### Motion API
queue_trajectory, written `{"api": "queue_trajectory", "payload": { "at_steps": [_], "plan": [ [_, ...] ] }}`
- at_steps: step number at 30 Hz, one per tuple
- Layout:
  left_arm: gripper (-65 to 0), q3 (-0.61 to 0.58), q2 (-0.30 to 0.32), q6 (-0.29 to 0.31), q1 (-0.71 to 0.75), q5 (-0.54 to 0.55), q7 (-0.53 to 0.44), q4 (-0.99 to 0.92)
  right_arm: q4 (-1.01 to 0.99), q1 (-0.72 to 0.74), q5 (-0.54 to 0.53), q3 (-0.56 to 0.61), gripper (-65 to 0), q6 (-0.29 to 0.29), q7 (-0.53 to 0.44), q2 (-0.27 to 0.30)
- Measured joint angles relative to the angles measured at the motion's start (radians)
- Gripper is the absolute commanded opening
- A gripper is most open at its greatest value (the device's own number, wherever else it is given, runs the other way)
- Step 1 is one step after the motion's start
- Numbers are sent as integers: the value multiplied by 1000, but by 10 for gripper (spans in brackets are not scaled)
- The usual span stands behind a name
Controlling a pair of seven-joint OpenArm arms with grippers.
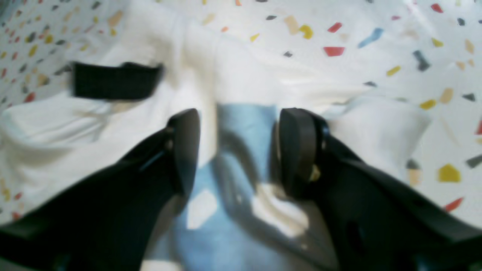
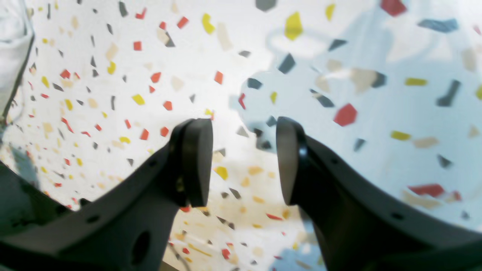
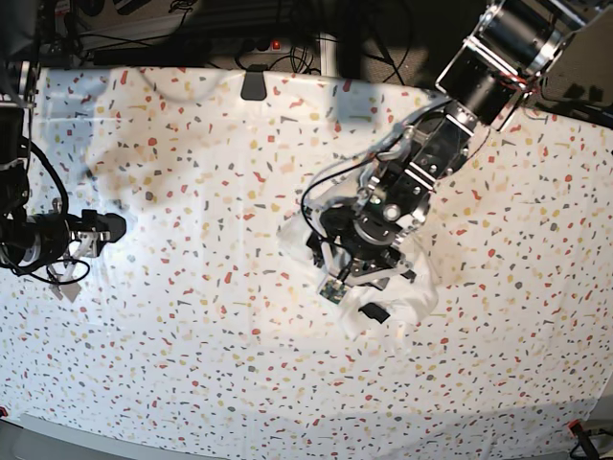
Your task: Fold the T-shirt properly
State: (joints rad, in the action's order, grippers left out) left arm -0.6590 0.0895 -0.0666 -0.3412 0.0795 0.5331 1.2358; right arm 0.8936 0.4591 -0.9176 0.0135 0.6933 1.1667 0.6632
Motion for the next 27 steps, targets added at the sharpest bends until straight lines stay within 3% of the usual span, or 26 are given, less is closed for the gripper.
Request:
{"api": "queue_trajectory", "payload": {
  "at_steps": [8,13,19,27],
  "plan": [
    [-328,0,-129,147,4,-3,45,-6,0,0,0,0,-384,0,1,-40],
    [-328,2,-126,234,19,11,55,-6,0,1,3,0,-384,0,1,-38],
    [-328,3,-126,418,87,77,56,-6,0,2,3,0,-384,0,1,-37],
    [-328,2,-123,421,54,149,137,120,0,16,5,0,-384,0,5,-38]
  ]
}}
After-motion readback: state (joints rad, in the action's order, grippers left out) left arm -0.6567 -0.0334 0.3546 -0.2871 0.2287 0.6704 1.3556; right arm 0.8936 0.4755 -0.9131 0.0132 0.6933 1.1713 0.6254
